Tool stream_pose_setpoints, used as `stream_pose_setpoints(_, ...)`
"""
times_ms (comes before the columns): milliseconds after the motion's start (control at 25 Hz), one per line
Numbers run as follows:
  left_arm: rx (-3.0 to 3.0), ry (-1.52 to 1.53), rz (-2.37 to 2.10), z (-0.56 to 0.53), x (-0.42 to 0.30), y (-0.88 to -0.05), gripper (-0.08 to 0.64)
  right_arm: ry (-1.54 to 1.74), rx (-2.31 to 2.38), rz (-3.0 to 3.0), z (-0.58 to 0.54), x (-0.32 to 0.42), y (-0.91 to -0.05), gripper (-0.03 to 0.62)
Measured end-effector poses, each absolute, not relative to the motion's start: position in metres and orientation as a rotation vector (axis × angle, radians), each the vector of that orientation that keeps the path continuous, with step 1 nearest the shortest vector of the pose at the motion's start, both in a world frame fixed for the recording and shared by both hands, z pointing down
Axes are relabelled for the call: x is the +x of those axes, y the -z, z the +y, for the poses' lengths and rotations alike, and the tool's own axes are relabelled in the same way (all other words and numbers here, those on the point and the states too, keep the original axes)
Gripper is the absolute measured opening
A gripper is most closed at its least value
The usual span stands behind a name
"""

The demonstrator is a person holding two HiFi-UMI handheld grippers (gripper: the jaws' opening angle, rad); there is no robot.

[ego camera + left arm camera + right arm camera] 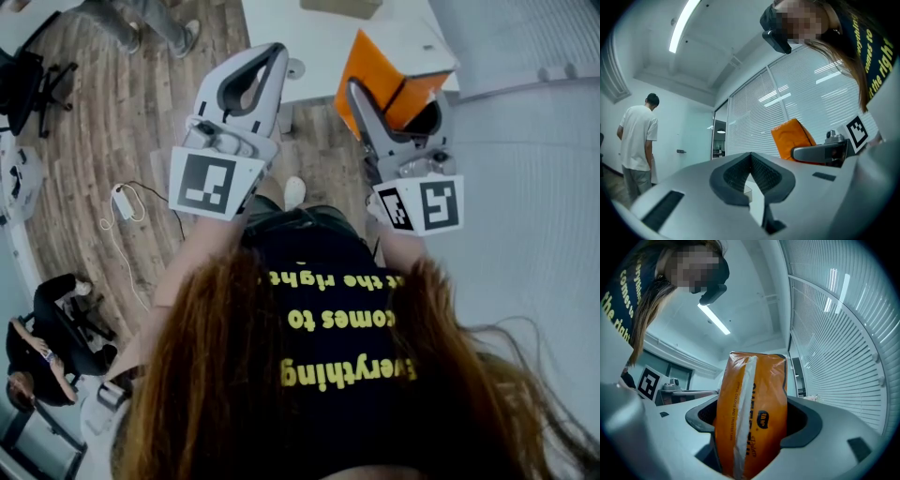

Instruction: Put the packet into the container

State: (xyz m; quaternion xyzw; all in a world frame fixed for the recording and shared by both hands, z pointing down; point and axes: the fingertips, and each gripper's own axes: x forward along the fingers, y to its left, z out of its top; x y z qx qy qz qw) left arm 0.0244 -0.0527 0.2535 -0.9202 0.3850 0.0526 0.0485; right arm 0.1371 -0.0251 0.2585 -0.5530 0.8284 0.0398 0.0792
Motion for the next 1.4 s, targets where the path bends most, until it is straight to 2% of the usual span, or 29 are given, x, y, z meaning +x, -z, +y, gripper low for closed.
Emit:
stream_pose_setpoints(440, -2.808, -0.158, 1.142, -0.085, 0.033, -0.254, 0.002, -0.099, -1.709, 2.445, -0.051, 0.150, -0.263, 0.368)
stream_pose_setpoints(920, -2.862, -0.195, 1.071, -0.189, 0.034, -0.240, 0.002, -0.102, -1.774, 2.433, -0.148, 0.143, -0.245, 0.368)
stream_pose_setpoints(1400, -2.910, -0.234, 0.957, -0.232, 0.044, -0.255, 0.002, -0.130, -1.876, 2.372, -0.179, 0.147, -0.257, 0.368)
